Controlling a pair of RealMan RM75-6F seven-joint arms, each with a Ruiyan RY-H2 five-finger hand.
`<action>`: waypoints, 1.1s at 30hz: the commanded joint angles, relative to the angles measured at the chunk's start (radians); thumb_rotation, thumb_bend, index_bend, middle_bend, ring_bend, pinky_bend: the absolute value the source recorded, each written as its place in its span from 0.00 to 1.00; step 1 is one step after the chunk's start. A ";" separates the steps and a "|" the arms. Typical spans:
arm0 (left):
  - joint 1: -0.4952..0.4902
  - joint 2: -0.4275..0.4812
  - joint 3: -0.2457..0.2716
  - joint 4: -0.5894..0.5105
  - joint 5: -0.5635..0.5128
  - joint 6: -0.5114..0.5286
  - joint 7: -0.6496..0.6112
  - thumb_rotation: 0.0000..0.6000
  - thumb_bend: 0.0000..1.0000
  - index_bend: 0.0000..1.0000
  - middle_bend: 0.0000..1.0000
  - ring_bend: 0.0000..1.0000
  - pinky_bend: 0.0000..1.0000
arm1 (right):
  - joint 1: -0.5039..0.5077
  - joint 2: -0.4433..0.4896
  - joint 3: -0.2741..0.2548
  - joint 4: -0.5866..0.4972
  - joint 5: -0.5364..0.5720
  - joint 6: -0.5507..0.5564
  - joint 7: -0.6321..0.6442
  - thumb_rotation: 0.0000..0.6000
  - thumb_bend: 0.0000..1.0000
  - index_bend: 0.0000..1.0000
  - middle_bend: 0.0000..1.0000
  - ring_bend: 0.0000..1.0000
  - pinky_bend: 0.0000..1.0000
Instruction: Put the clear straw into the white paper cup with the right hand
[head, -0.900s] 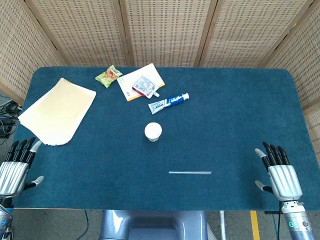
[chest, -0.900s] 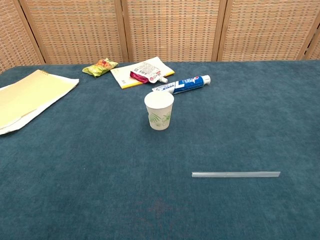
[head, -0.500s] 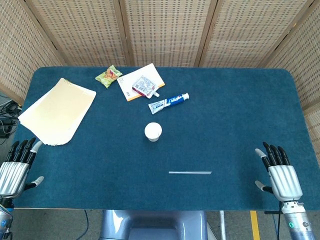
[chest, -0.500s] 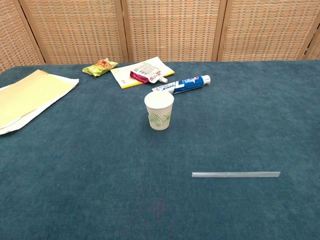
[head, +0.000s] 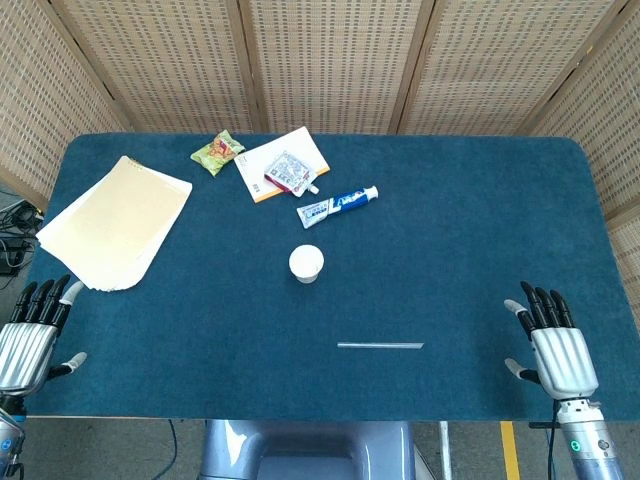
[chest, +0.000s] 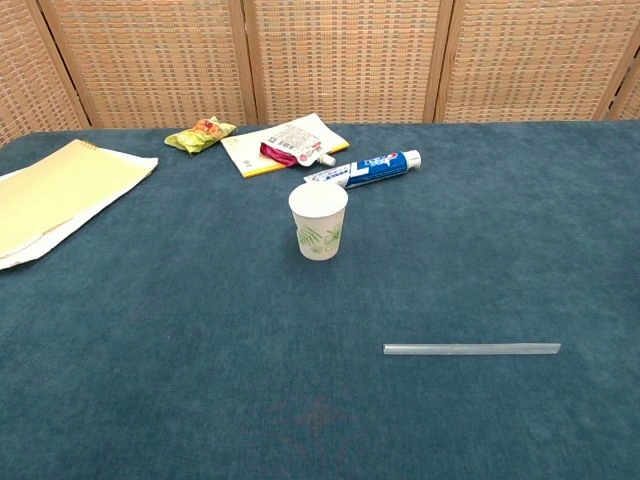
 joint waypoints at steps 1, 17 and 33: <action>0.000 0.000 -0.001 0.002 -0.001 0.000 0.000 1.00 0.08 0.00 0.00 0.00 0.00 | 0.033 -0.016 0.026 -0.026 0.024 -0.035 -0.020 1.00 0.13 0.29 0.00 0.00 0.00; -0.002 -0.002 -0.003 0.017 -0.007 -0.004 -0.021 1.00 0.08 0.00 0.00 0.00 0.00 | 0.175 -0.231 0.108 -0.088 0.184 -0.167 -0.216 1.00 0.19 0.46 0.12 0.00 0.00; -0.005 -0.014 0.003 0.053 -0.017 -0.024 -0.036 1.00 0.08 0.00 0.00 0.00 0.00 | 0.218 -0.391 0.102 -0.032 0.313 -0.193 -0.301 1.00 0.24 0.50 0.15 0.00 0.00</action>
